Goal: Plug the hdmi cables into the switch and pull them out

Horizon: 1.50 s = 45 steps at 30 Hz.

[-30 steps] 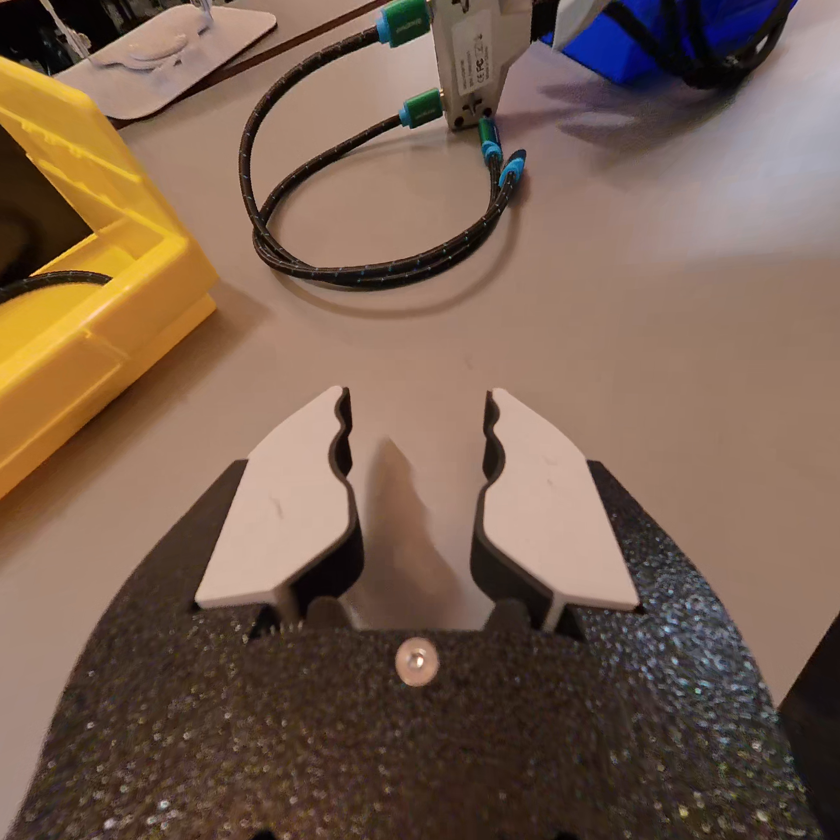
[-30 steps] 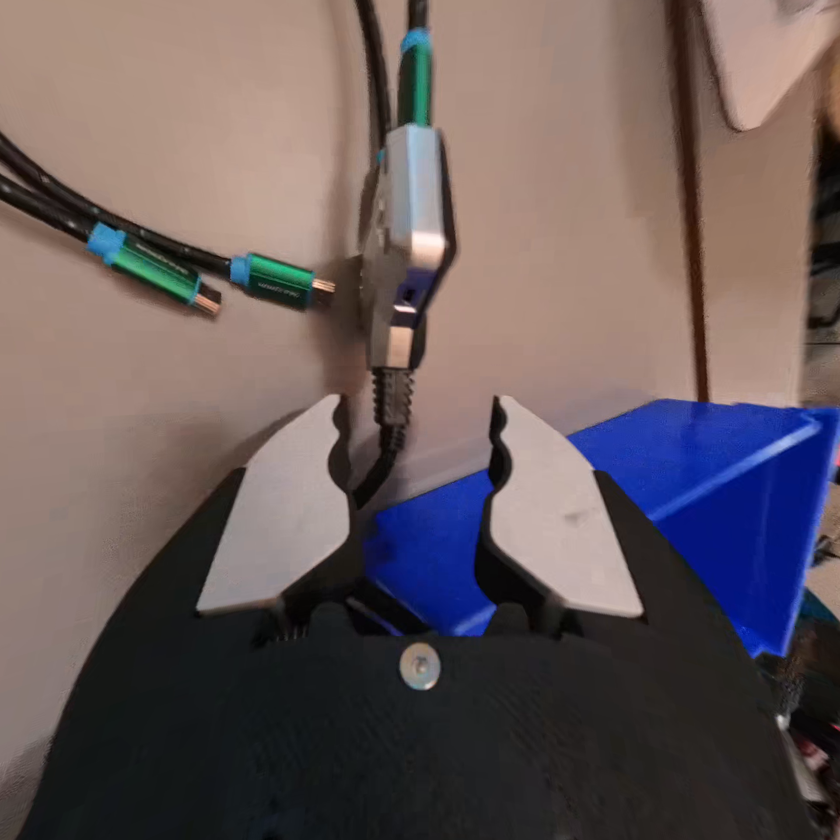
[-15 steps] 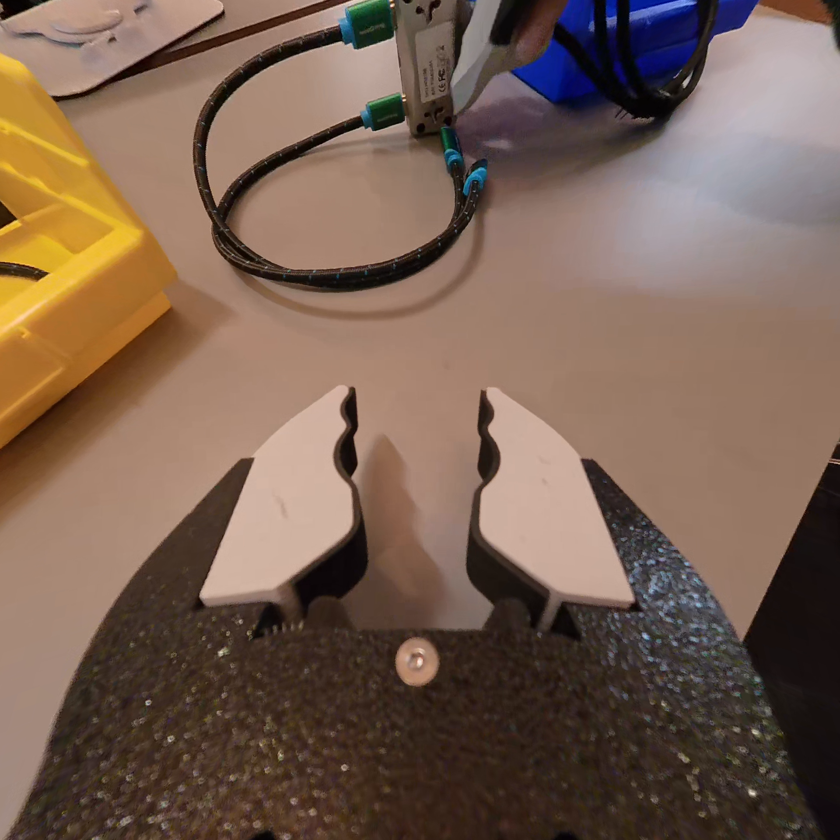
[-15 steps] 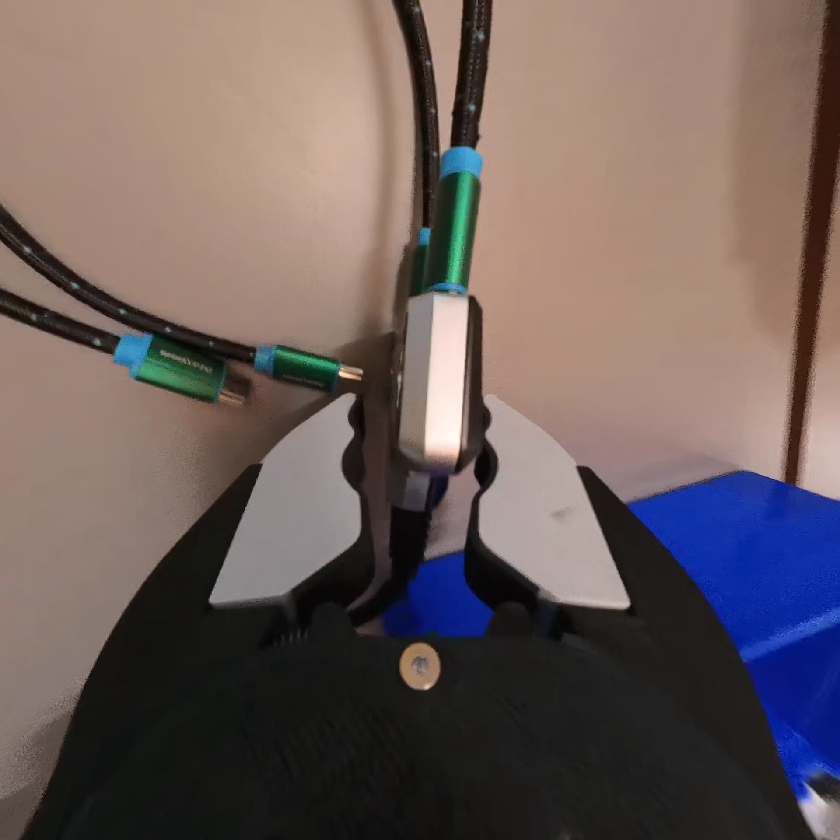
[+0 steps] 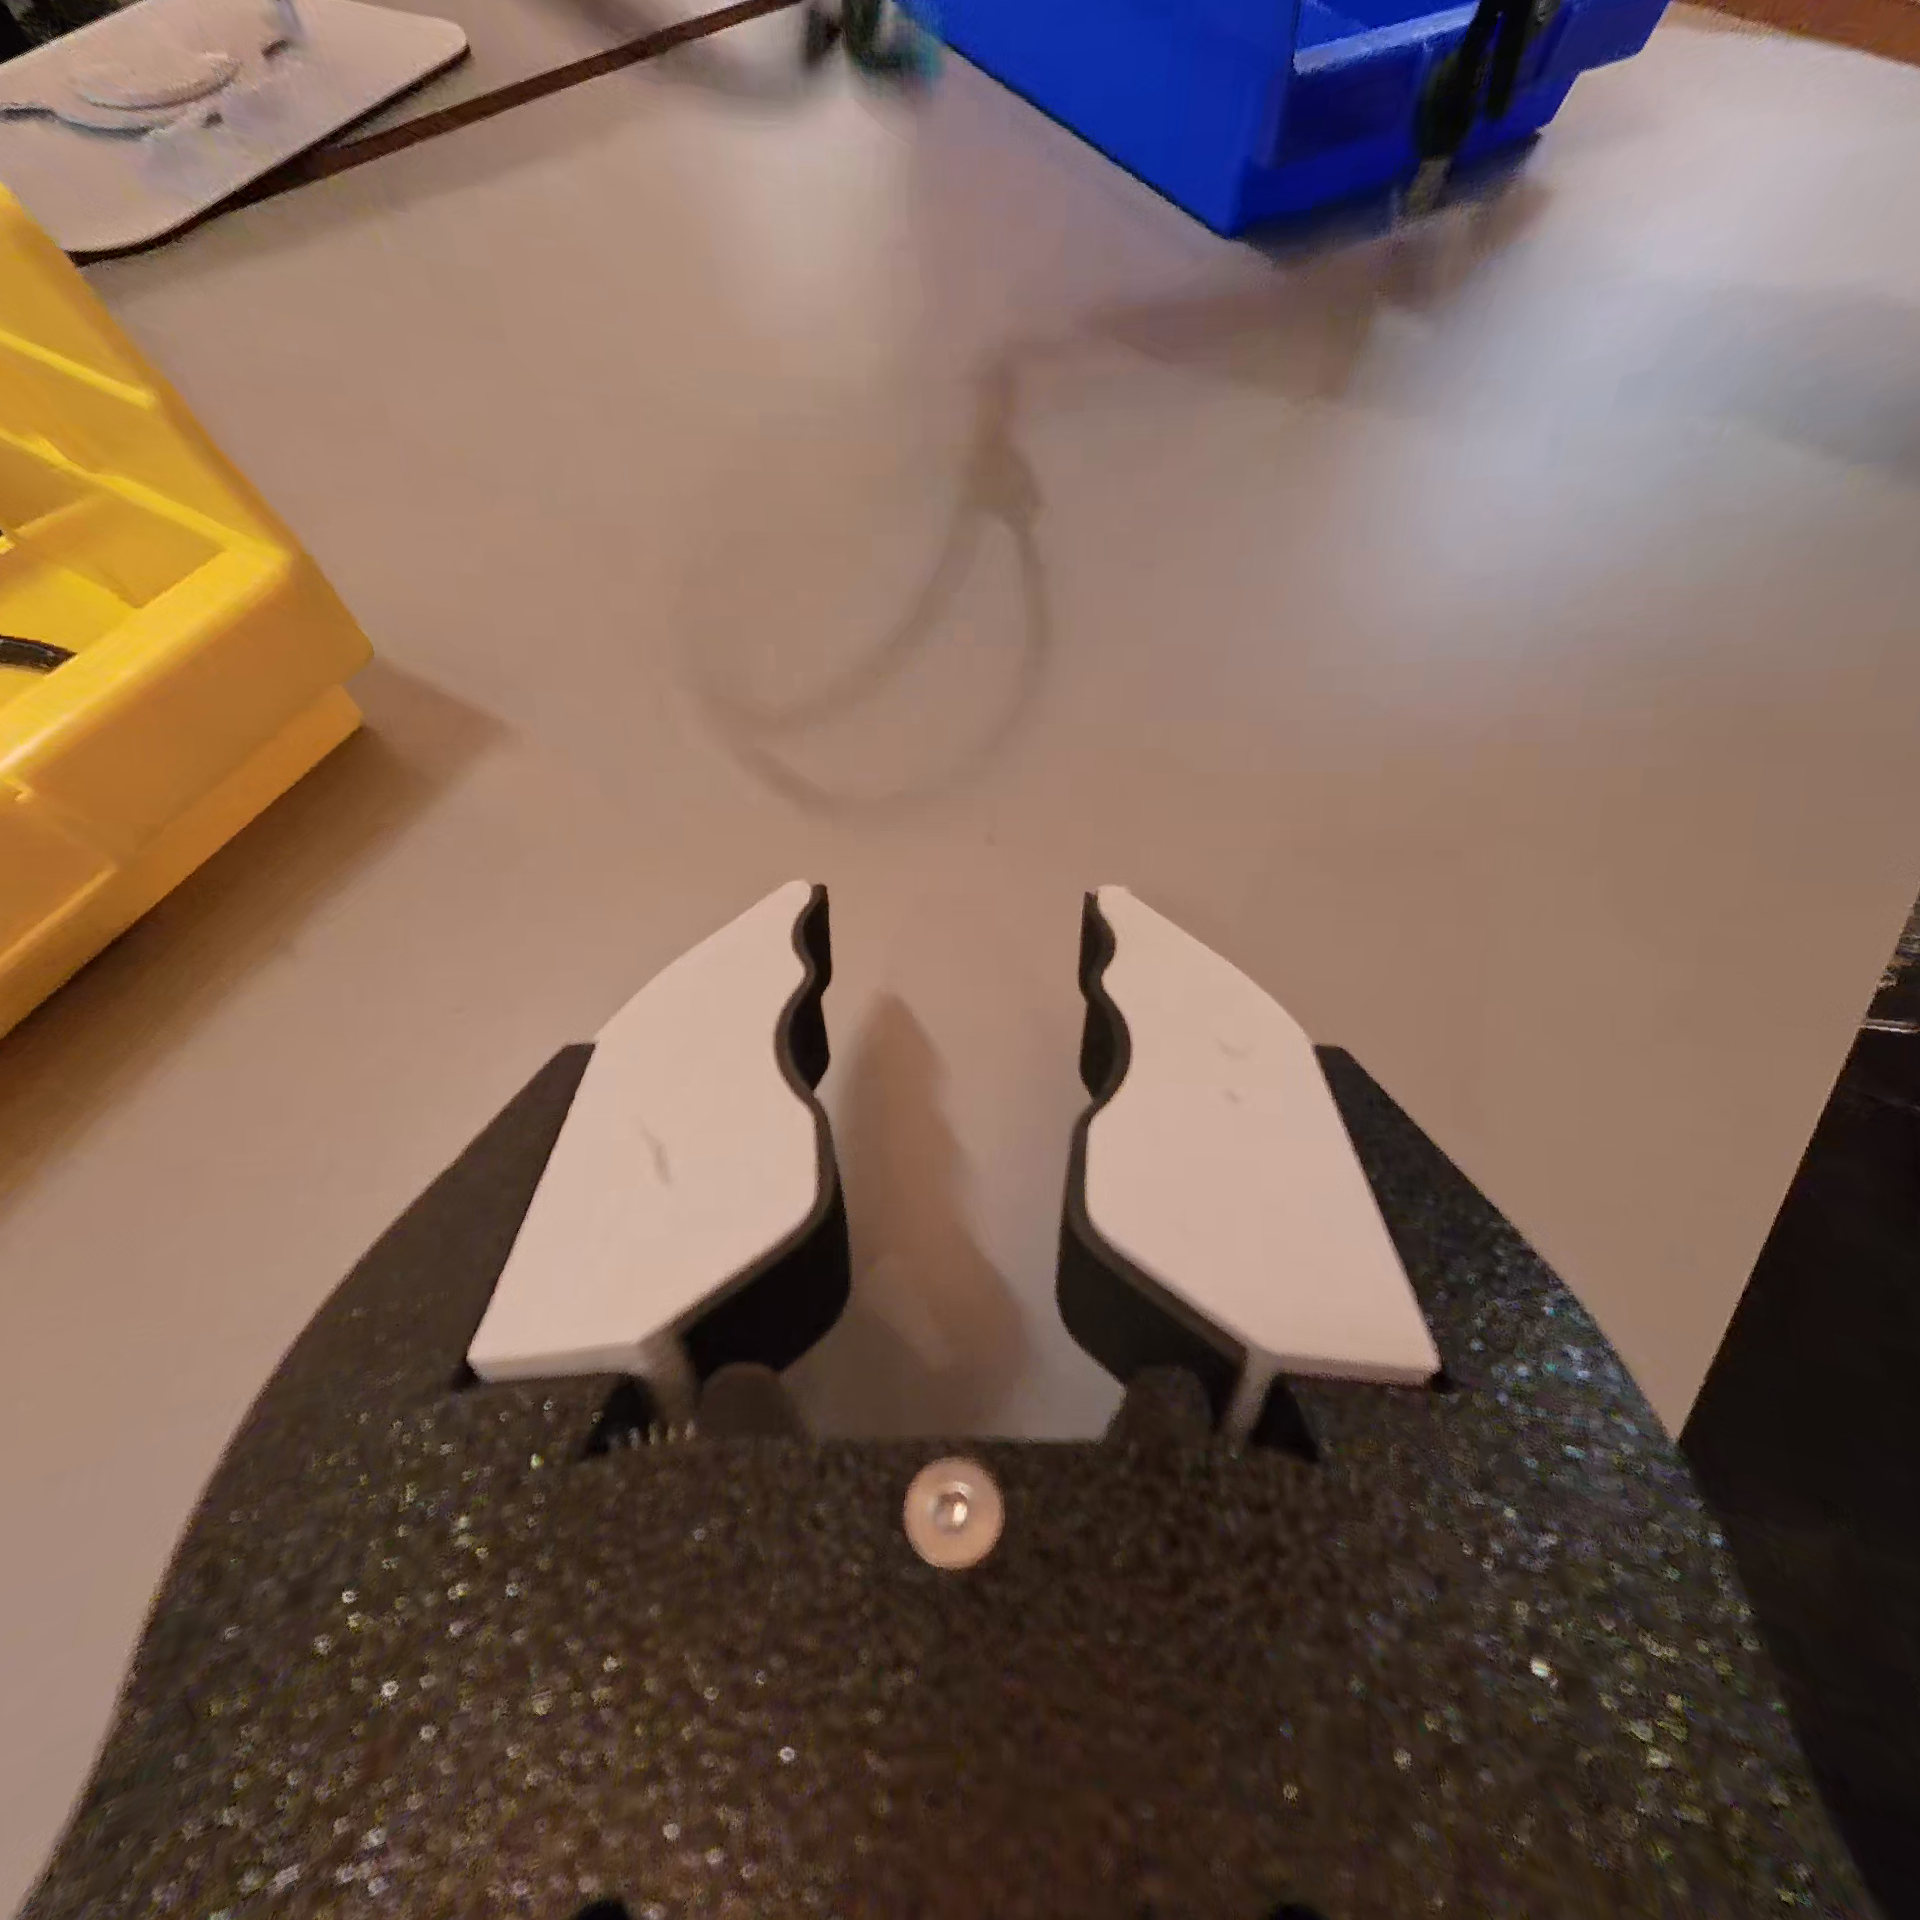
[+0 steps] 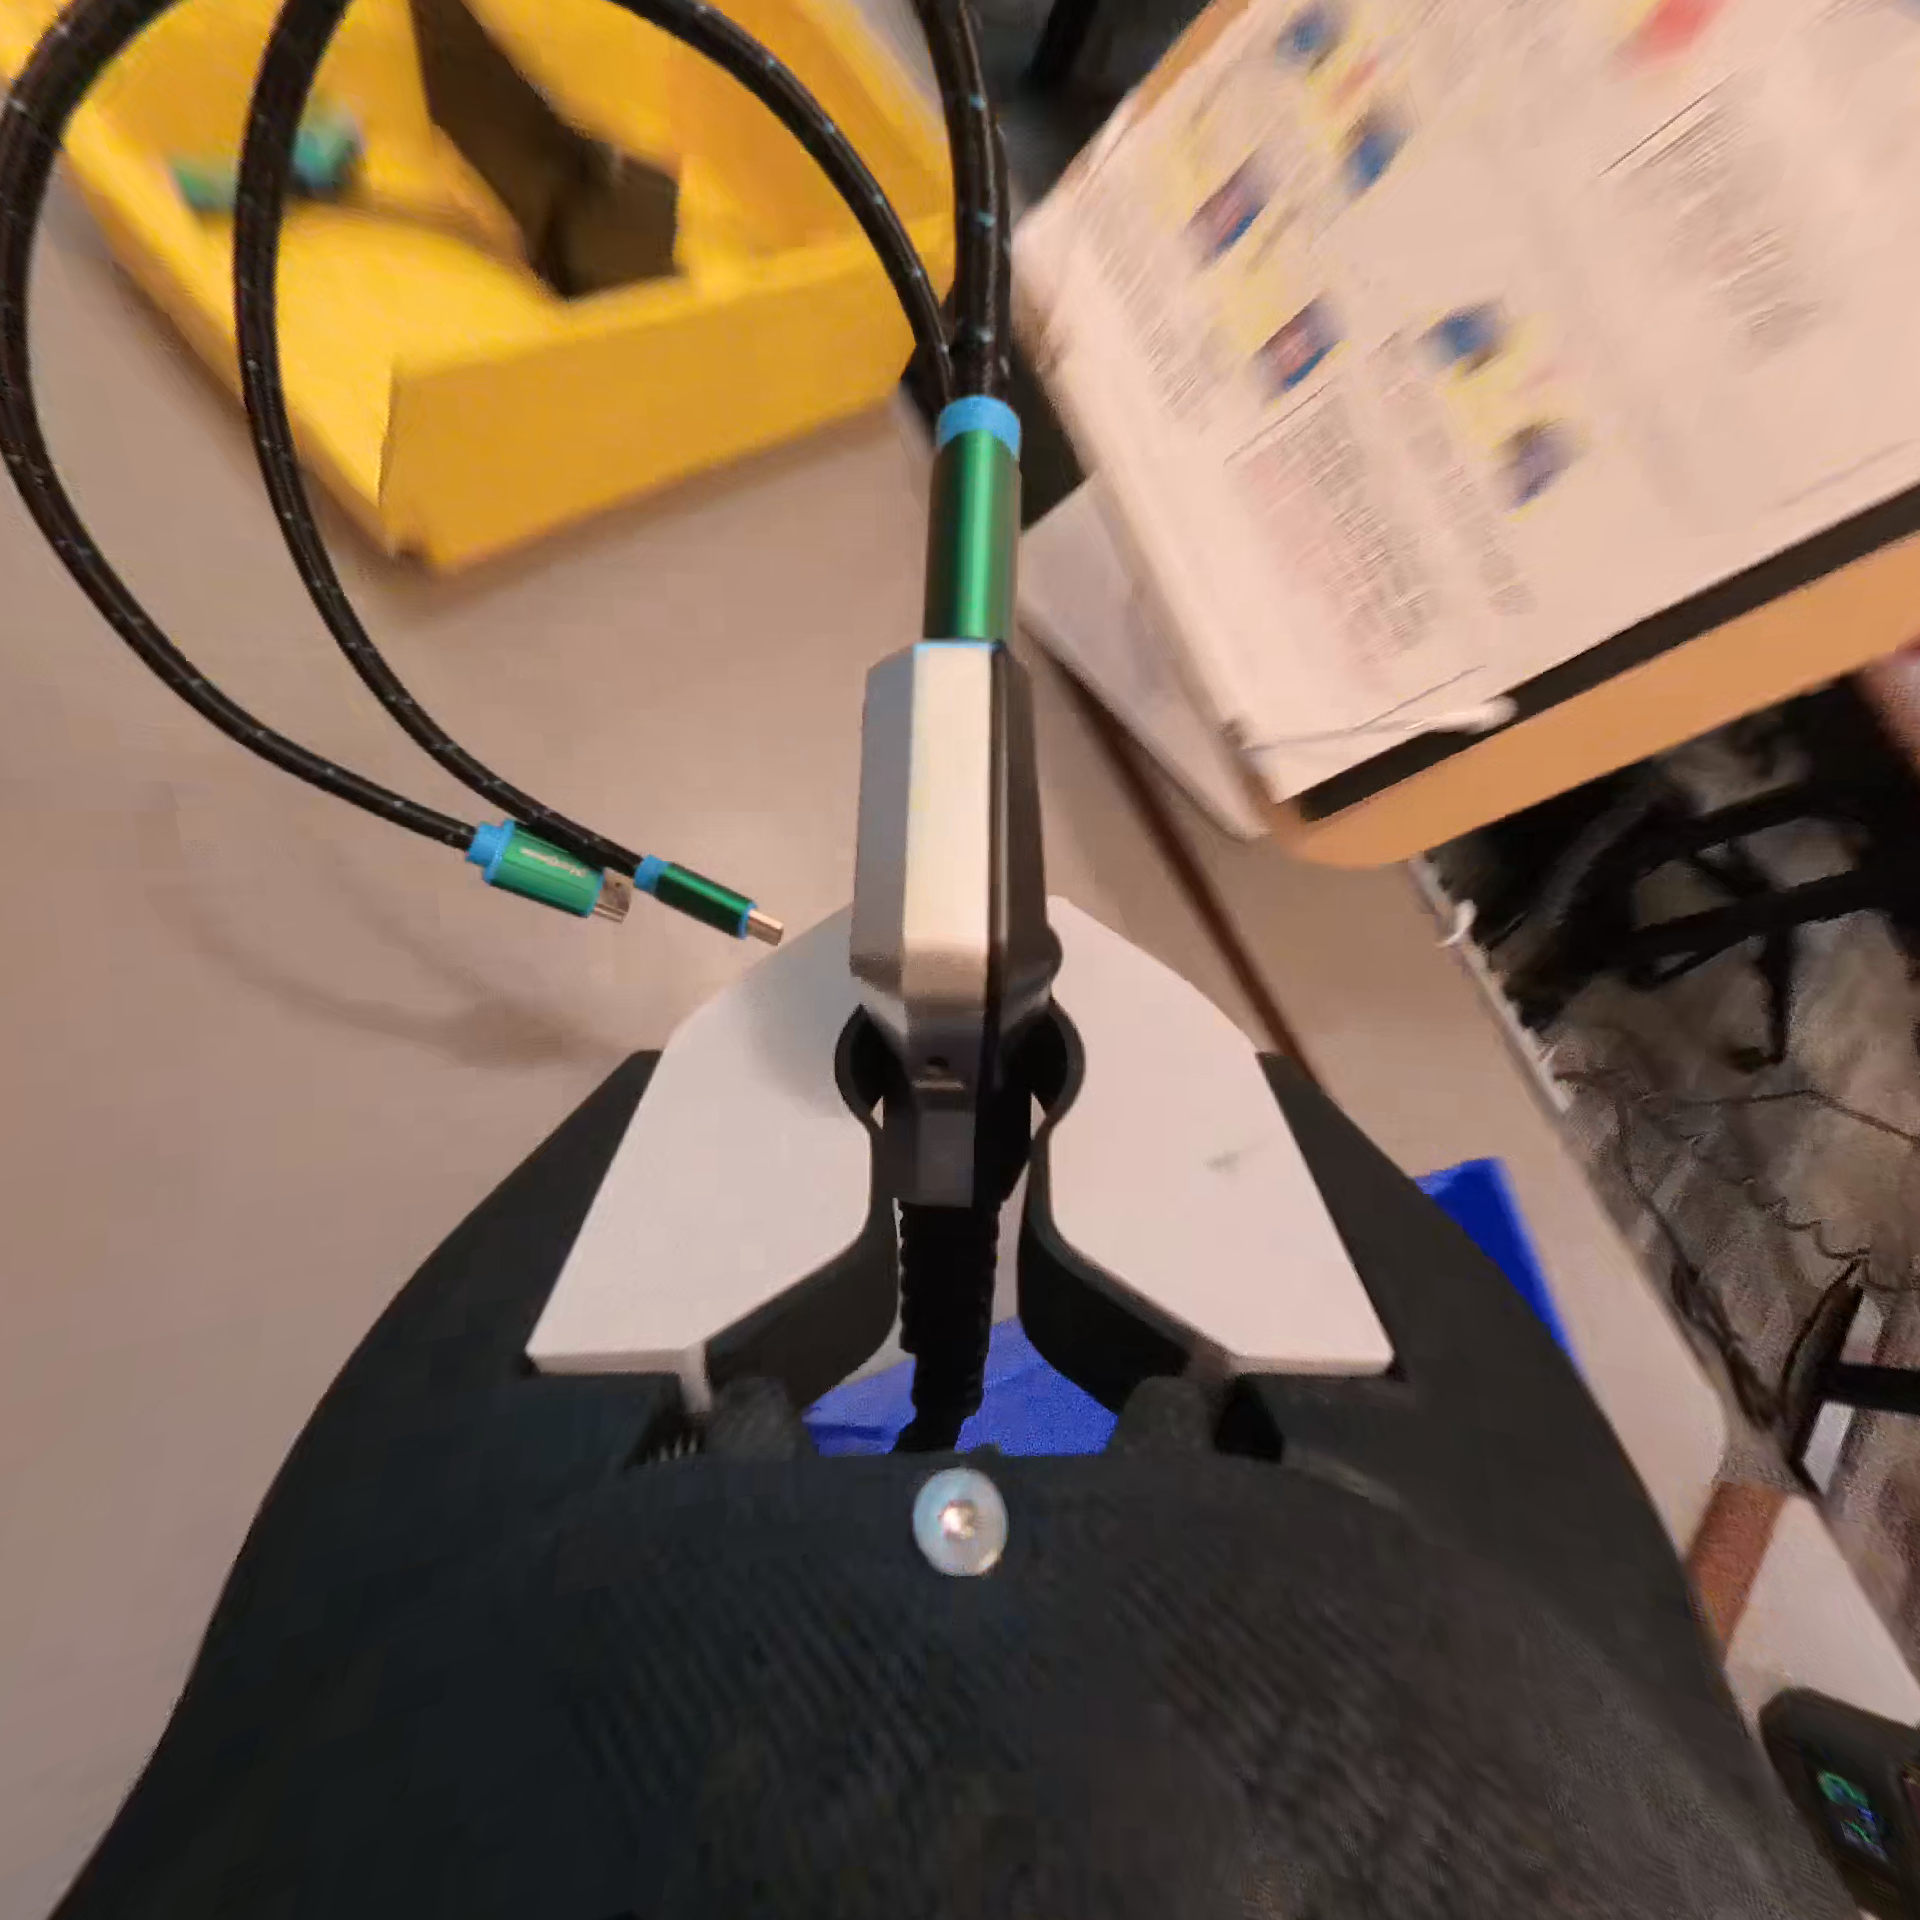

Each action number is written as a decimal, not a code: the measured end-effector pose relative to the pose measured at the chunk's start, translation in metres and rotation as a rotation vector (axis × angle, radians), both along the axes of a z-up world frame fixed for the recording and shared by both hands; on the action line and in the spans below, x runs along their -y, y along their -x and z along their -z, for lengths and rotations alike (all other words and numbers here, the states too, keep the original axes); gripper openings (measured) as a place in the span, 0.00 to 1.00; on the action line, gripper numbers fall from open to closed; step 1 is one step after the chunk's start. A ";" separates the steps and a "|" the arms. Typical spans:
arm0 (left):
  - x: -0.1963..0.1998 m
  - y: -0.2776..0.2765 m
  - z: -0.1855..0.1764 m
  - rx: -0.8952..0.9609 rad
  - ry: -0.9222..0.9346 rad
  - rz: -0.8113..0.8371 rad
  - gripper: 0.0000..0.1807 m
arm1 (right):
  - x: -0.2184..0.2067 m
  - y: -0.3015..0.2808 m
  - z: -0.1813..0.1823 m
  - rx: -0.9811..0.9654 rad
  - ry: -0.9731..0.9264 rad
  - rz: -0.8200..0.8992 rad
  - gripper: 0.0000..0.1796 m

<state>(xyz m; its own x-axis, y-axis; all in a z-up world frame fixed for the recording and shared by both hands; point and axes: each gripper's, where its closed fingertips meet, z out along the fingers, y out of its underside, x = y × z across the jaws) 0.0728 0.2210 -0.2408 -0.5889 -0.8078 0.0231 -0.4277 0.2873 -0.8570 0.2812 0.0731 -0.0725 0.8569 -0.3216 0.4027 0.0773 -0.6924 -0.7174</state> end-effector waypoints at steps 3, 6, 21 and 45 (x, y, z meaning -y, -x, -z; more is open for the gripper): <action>-0.001 0.000 0.000 -0.008 0.012 -0.003 0.24 | 0.020 -0.003 -0.078 0.097 -0.216 0.015 0.13; 0.001 0.000 0.002 -0.020 -0.001 0.006 0.24 | 0.049 -0.011 -0.148 0.211 -0.418 0.019 0.13; 0.002 0.001 0.002 -0.011 -0.012 0.018 0.24 | 0.228 -0.121 -0.020 0.289 -0.677 0.371 0.13; 0.007 0.004 0.006 -0.012 -0.053 0.050 0.23 | 0.296 -0.091 0.119 -0.092 0.101 0.973 0.18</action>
